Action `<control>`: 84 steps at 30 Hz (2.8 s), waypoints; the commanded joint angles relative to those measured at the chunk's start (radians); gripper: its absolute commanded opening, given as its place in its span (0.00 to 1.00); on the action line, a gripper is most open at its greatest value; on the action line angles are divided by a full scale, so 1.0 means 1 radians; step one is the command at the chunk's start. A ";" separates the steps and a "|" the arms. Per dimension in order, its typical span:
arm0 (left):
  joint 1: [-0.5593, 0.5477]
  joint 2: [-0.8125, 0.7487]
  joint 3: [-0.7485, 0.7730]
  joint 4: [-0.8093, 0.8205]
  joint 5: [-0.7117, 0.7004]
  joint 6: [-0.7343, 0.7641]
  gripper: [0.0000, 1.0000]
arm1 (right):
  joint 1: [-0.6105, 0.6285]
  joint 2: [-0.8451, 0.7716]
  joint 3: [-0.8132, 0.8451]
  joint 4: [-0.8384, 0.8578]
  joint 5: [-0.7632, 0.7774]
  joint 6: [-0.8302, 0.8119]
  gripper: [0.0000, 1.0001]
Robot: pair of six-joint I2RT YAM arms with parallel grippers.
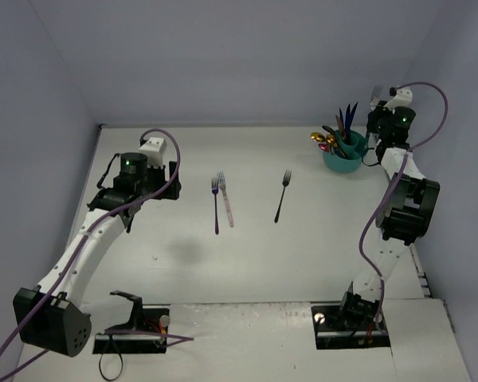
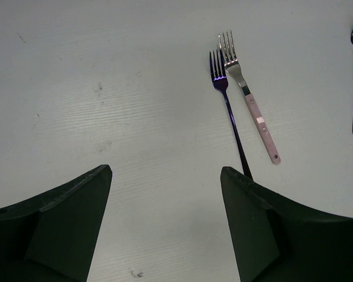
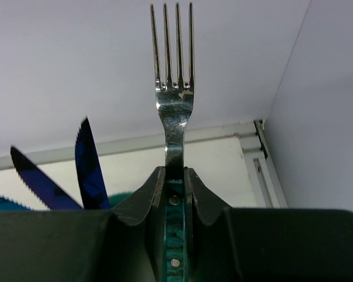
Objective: Sort the eating utensils into containers
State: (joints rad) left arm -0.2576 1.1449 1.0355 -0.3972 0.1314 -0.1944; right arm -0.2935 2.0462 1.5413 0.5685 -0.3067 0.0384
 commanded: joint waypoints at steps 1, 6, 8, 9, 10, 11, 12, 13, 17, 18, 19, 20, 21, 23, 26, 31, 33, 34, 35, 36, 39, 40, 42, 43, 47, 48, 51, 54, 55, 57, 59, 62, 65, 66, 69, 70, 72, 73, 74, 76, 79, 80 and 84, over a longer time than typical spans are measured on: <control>0.009 0.007 0.014 0.067 0.017 -0.010 0.72 | -0.001 0.011 0.088 0.166 -0.031 -0.015 0.00; 0.012 0.013 0.014 0.069 0.020 -0.010 0.72 | -0.001 0.041 0.066 0.188 -0.029 -0.017 0.00; 0.011 0.015 0.014 0.067 0.024 -0.011 0.72 | -0.001 0.045 0.046 0.200 -0.031 -0.015 0.00; 0.012 0.017 0.014 0.068 0.024 -0.012 0.72 | -0.001 0.045 0.034 0.212 -0.033 -0.014 0.00; 0.012 0.018 0.014 0.069 0.024 -0.013 0.72 | -0.001 0.046 0.021 0.222 -0.034 -0.013 0.00; 0.012 0.018 0.014 0.070 0.025 -0.013 0.72 | -0.001 0.049 0.008 0.228 -0.035 -0.010 0.00; 0.013 0.019 0.014 0.070 0.025 -0.014 0.72 | -0.001 0.048 -0.001 0.236 -0.037 -0.009 0.00; 0.014 0.019 0.014 0.070 0.026 -0.014 0.72 | -0.001 0.048 -0.010 0.246 -0.040 -0.004 0.00; 0.016 0.015 0.014 0.075 0.036 -0.018 0.72 | 0.001 0.039 -0.044 0.273 -0.051 0.016 0.00; 0.018 0.014 0.014 0.076 0.038 -0.019 0.72 | 0.001 0.034 -0.053 0.276 -0.051 0.017 0.00; 0.018 0.013 0.011 0.078 0.041 -0.020 0.72 | 0.001 0.030 -0.070 0.279 -0.051 0.017 0.00; 0.018 0.012 0.011 0.078 0.043 -0.021 0.72 | 0.001 0.027 -0.083 0.284 -0.051 0.019 0.00; 0.018 0.010 0.011 0.078 0.045 -0.022 0.72 | 0.001 0.023 -0.094 0.290 -0.052 0.021 0.00; 0.017 0.008 0.010 0.078 0.044 -0.023 0.72 | 0.001 0.013 -0.123 0.302 -0.052 0.031 0.00; 0.018 0.006 0.011 0.080 0.046 -0.025 0.72 | 0.001 0.003 -0.146 0.311 -0.048 0.039 0.00; 0.018 0.002 0.011 0.081 0.045 -0.025 0.72 | 0.001 -0.015 -0.180 0.323 -0.037 0.056 0.06; 0.019 0.001 0.010 0.082 0.045 -0.025 0.72 | 0.001 -0.022 -0.188 0.323 -0.033 0.060 0.10; 0.019 0.000 0.010 0.082 0.045 -0.026 0.72 | 0.001 -0.029 -0.194 0.324 -0.030 0.061 0.12; 0.020 -0.001 0.009 0.083 0.045 -0.027 0.72 | 0.001 -0.035 -0.200 0.324 -0.028 0.061 0.14; 0.020 -0.002 0.008 0.083 0.045 -0.027 0.72 | 0.001 -0.041 -0.206 0.324 -0.025 0.061 0.17; 0.020 -0.002 0.009 0.083 0.048 -0.027 0.72 | 0.001 -0.060 -0.222 0.324 -0.022 0.058 0.22; 0.018 -0.003 0.009 0.083 0.048 -0.028 0.72 | 0.001 -0.071 -0.229 0.324 -0.020 0.060 0.24; 0.020 -0.004 0.008 0.083 0.050 -0.028 0.72 | 0.001 -0.080 -0.238 0.324 -0.022 0.067 0.27; 0.020 -0.005 0.008 0.083 0.050 -0.028 0.72 | 0.003 -0.089 -0.244 0.324 -0.024 0.072 0.29; 0.024 -0.012 0.010 0.083 0.054 -0.032 0.72 | 0.010 -0.137 -0.285 0.321 -0.007 0.081 0.36; 0.026 -0.014 0.011 0.084 0.057 -0.033 0.72 | 0.010 -0.150 -0.294 0.319 -0.004 0.085 0.37; 0.028 -0.025 0.008 0.089 0.062 -0.037 0.72 | 0.019 -0.228 -0.328 0.296 0.018 0.099 0.38; 0.035 -0.031 0.009 0.089 0.066 -0.045 0.72 | 0.059 -0.325 -0.359 0.211 0.072 0.097 0.40; 0.037 -0.034 0.009 0.089 0.070 -0.048 0.72 | 0.073 -0.369 -0.361 0.158 0.088 0.087 0.41; 0.043 -0.041 0.008 0.091 0.074 -0.052 0.72 | 0.129 -0.457 -0.363 0.076 0.151 0.073 0.44; 0.048 -0.048 0.007 0.094 0.076 -0.056 0.72 | 0.199 -0.528 -0.363 -0.071 0.210 0.067 0.48; 0.054 -0.066 0.000 0.097 0.077 -0.057 0.72 | 0.351 -0.622 -0.363 -0.206 0.302 0.101 0.55; 0.058 -0.082 -0.007 0.102 0.068 -0.058 0.72 | 0.534 -0.672 -0.389 -0.315 0.417 0.124 0.59; 0.058 -0.087 -0.009 0.105 0.065 -0.059 0.72 | 0.584 -0.679 -0.394 -0.347 0.438 0.140 0.60; 0.065 -0.098 -0.013 0.108 0.048 -0.056 0.72 | 0.727 -0.650 -0.376 -0.471 0.443 0.202 0.60; 0.066 -0.102 -0.014 0.109 0.040 -0.055 0.72 | 0.767 -0.633 -0.367 -0.499 0.447 0.222 0.60; 0.067 -0.115 -0.016 0.108 0.026 -0.050 0.72 | 0.835 -0.568 -0.336 -0.550 0.480 0.258 0.60; 0.067 -0.120 -0.017 0.107 0.019 -0.046 0.72 | 0.871 -0.540 -0.317 -0.584 0.499 0.269 0.60; 0.066 -0.125 -0.018 0.107 0.013 -0.042 0.72 | 0.900 -0.509 -0.297 -0.628 0.504 0.283 0.60; 0.067 -0.136 -0.023 0.108 -0.002 -0.035 0.72 | 0.950 -0.441 -0.258 -0.687 0.499 0.328 0.60; 0.066 -0.143 -0.027 0.112 -0.017 -0.032 0.72 | 0.999 -0.360 -0.221 -0.716 0.487 0.368 0.60; 0.066 -0.142 -0.027 0.111 -0.019 -0.031 0.72 | 1.010 -0.330 -0.209 -0.727 0.486 0.380 0.60; 0.067 -0.132 -0.023 0.106 -0.016 -0.031 0.72 | 1.038 -0.226 -0.146 -0.756 0.455 0.405 0.60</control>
State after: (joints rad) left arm -0.1964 1.0191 1.0004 -0.3534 0.1289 -0.2386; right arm 0.7267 1.7734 1.2951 -0.1464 0.1378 0.3806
